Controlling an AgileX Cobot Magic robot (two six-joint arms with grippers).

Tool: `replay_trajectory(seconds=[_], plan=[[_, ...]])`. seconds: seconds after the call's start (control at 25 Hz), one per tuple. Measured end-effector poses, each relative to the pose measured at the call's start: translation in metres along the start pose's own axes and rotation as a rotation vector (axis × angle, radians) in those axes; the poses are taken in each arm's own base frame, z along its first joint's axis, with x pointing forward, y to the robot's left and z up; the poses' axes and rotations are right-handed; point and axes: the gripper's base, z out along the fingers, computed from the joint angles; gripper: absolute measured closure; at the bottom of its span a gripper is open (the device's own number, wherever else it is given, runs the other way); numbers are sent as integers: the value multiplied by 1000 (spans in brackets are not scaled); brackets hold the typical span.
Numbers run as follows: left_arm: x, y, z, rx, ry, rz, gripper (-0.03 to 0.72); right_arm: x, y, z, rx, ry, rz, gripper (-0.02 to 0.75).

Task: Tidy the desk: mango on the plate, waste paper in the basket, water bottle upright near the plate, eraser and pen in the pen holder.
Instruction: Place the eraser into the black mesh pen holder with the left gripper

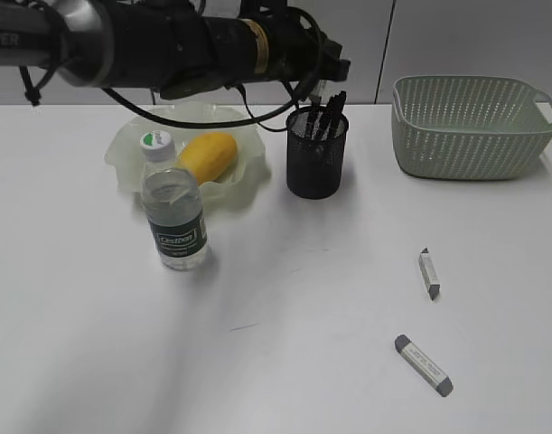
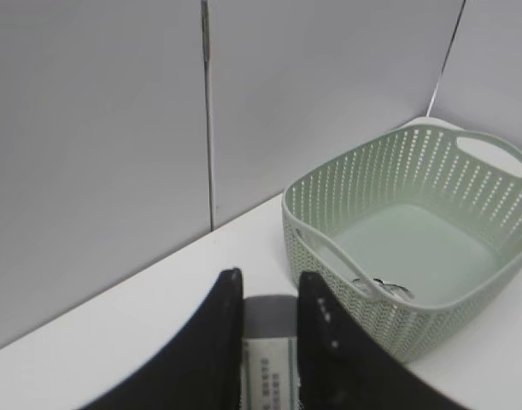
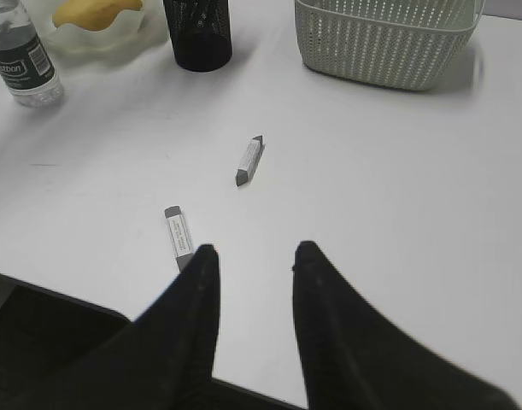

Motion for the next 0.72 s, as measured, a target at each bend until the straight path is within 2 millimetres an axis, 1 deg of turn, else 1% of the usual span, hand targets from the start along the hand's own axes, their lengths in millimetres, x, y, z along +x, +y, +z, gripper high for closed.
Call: replay_trajectory(seconds=[0.08, 0.16, 0.24, 0.36, 0.48, 0.52, 0.6, 0.64, 0.72], plan=[[8, 0, 5, 6, 14, -2, 546, 0, 0, 0, 0, 0, 0, 491], [16, 1, 8, 6, 30, -5, 517, 0, 0, 0, 0, 0, 0, 491], [19, 1, 10, 6, 37, -6, 451, 0, 0, 0, 0, 0, 0, 491], [19, 1, 10, 6, 37, -6, 350, 0, 0, 0, 0, 0, 0, 491], [18, 2, 9, 0, 38, -5, 314, 0, 0, 0, 0, 0, 0, 491], [15, 1, 7, -5, 37, -6, 311, 0, 0, 0, 0, 0, 0, 491], [0, -3, -3, -39, 33, -14, 312, 0, 0, 0, 0, 0, 0, 491], [-10, -5, -10, -68, 34, -15, 316, 0, 0, 0, 0, 0, 0, 491], [-40, -13, -33, -149, 31, -17, 328, 0, 0, 0, 0, 0, 0, 491]])
